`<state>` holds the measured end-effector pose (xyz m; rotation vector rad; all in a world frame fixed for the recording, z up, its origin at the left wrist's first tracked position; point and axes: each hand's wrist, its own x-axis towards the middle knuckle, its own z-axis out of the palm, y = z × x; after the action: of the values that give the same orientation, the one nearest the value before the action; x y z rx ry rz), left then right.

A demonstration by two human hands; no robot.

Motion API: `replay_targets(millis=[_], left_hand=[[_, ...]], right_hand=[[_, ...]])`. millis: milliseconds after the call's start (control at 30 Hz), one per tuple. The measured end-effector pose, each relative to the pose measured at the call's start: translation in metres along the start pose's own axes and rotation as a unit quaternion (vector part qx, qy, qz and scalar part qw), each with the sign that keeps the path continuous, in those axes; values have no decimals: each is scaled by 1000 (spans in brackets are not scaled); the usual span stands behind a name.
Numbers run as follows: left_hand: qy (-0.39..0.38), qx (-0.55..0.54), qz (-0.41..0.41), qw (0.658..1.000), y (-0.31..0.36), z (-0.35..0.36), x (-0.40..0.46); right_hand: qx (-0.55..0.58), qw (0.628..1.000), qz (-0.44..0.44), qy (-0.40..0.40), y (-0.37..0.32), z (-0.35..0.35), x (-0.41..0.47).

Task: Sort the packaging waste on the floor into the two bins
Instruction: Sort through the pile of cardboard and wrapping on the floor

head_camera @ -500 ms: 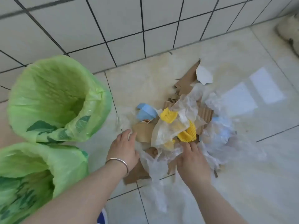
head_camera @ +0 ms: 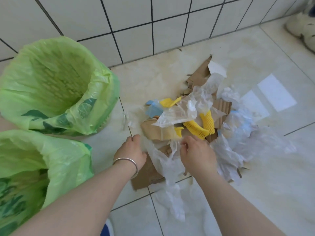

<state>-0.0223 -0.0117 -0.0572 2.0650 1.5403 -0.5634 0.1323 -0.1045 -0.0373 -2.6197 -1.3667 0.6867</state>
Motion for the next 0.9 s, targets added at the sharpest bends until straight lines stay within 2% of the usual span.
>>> replay_targets(millis=[67, 167, 300, 467, 600, 733, 833, 900], left_hand=[[-23, 11, -14, 1000, -6, 9, -6], [-41, 43, -30, 998, -17, 16, -14], [-57, 179, 4, 982, -25, 23, -22], [-46, 145, 66, 986, -21, 33, -18], [-38, 92, 80, 992, -17, 51, -15], [18, 66, 90, 994, -16, 69, -12], [44, 79, 112, 990, -16, 74, -8], [41, 89, 111, 989, -17, 74, -4]], right_hand=[[-5, 1000, 7, -28, 2, 3, -9], [2, 999, 21, -28, 5, 8, -20], [20, 997, 48, -57, 8, 13, -41], [45, 995, 66, -55, 5, 22, -50], [8, 999, 33, 1, 2, 30, -38], [-49, 988, -104, 100, -5, 43, -24], [-134, 976, -172, -22, -8, 53, -17], [-177, 964, -181, -77, -3, 54, -11]])
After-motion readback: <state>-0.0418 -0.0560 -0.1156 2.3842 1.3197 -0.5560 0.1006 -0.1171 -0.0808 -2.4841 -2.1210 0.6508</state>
